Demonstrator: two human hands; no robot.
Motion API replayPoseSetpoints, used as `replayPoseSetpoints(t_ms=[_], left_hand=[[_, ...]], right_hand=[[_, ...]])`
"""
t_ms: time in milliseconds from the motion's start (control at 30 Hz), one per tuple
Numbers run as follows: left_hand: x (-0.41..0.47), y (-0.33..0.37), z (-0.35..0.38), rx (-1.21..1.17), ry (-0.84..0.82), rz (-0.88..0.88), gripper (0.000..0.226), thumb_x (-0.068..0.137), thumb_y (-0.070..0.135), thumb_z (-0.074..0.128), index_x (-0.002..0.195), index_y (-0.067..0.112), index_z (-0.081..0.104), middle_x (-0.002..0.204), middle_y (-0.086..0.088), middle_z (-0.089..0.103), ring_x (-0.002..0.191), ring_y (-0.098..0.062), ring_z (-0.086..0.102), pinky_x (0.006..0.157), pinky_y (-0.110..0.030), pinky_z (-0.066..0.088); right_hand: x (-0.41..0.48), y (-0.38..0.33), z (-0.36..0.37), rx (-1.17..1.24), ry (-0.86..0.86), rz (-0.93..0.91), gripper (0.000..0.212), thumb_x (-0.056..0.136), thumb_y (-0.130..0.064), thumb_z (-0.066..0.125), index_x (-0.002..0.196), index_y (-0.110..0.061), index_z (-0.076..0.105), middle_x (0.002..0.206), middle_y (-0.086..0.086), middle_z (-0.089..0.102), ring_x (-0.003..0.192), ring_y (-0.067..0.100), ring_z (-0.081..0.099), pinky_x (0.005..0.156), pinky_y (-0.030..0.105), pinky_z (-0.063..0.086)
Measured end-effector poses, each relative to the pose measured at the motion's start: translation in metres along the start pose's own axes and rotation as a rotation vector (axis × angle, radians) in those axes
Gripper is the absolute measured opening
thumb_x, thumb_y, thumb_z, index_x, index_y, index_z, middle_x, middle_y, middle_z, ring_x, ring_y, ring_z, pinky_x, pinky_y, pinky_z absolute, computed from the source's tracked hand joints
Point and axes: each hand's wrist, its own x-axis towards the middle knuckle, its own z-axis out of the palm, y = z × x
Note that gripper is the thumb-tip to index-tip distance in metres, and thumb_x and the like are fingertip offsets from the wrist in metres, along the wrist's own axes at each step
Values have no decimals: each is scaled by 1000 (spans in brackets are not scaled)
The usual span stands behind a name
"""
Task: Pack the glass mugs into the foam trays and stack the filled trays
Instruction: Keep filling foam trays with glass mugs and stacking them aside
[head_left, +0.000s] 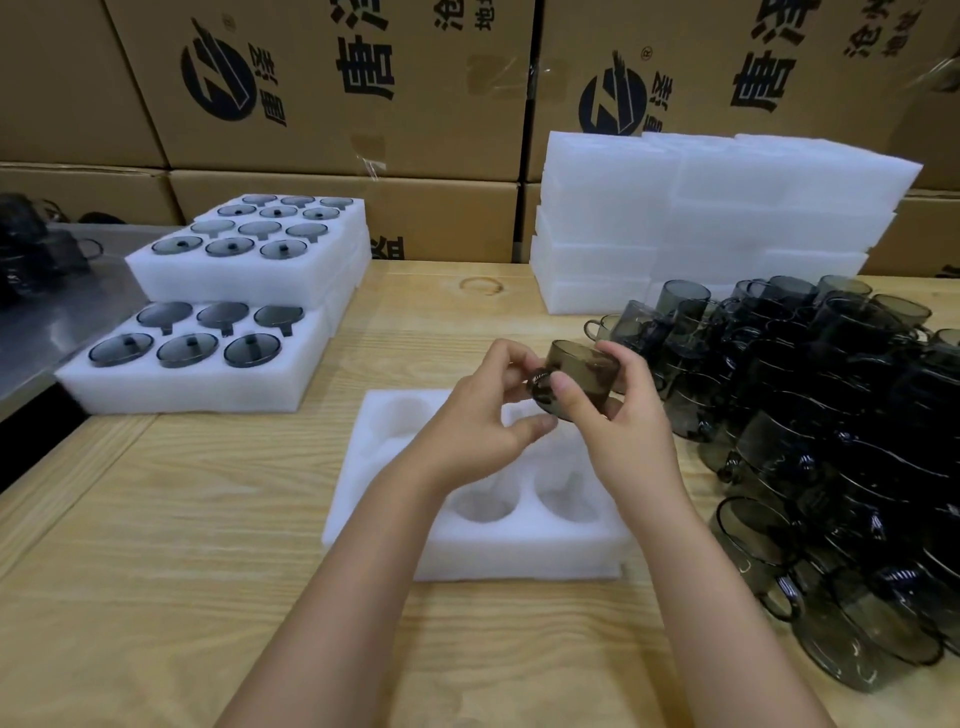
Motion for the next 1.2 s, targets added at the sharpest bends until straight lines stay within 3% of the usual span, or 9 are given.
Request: replayPoseSetpoints(t_ms=[133,200,333,400,567,767,900,1067,1200], left_hand=[[0,1,-4,-160,52,-66,37,88,-9,40,103,24,52,102,9,72,102,-5,62,84,-21,43],[0,2,-4,-158,90,-75,33,97,3,38,110,28,54,105,8,72,108,-7,61,90,-22,41],[1,-1,-1,-93,94,-90,26,99,25,49,119,39,55,106,12,71,104,0,62,86,-14,43],[2,-3,-1,-72,90,-103,33,95,26,57,124,40,55,107,15,71,102,5,62,87,-11,44],[2,-7,0,32,101,-118,44,85,24,70,127,30,60,116,11,67,110,6,58,102,-26,45],[1,-5,0,188,130,-127,50,75,37,78,122,33,62,109,16,68,107,10,55,90,-11,40],[0,-4,2,398,99,-90,32,79,36,74,109,26,70,107,14,69,106,-3,56,92,-28,46],[3,-4,7,652,-67,-91,33,96,36,51,126,24,60,147,9,44,138,-11,33,107,-32,31],[2,-4,8,750,-146,-93,44,103,28,32,146,34,33,154,4,33,143,-15,24,112,-32,19]], right_hand=[[4,3,-6,9,-85,-38,53,81,-25,72,129,-27,49,119,-9,55,101,-10,55,80,7,43],[5,7,-8,43,-116,-36,51,81,-19,71,127,-28,51,118,-8,58,107,-4,56,91,17,45],[7,14,-9,38,-178,-18,53,82,-15,70,127,-32,50,123,-7,57,118,6,53,104,36,41],[7,17,-8,36,-220,-2,55,83,-15,69,129,-33,48,126,-9,55,119,3,51,106,36,40],[7,22,-10,26,-276,-8,56,84,-10,67,128,-38,45,130,-19,50,122,-10,44,105,22,35],[7,25,-14,26,-304,51,51,84,-7,66,128,-24,48,127,-6,55,123,1,47,109,34,36],[6,26,-12,4,-311,103,39,92,-19,57,131,-22,52,134,-7,52,132,7,39,112,38,30],[9,30,-10,-73,-373,125,40,99,-14,45,138,-19,45,150,-12,30,143,4,9,116,26,7],[10,31,-10,-139,-402,123,42,100,-14,41,141,-20,41,155,-16,15,138,-4,8,107,16,10]])
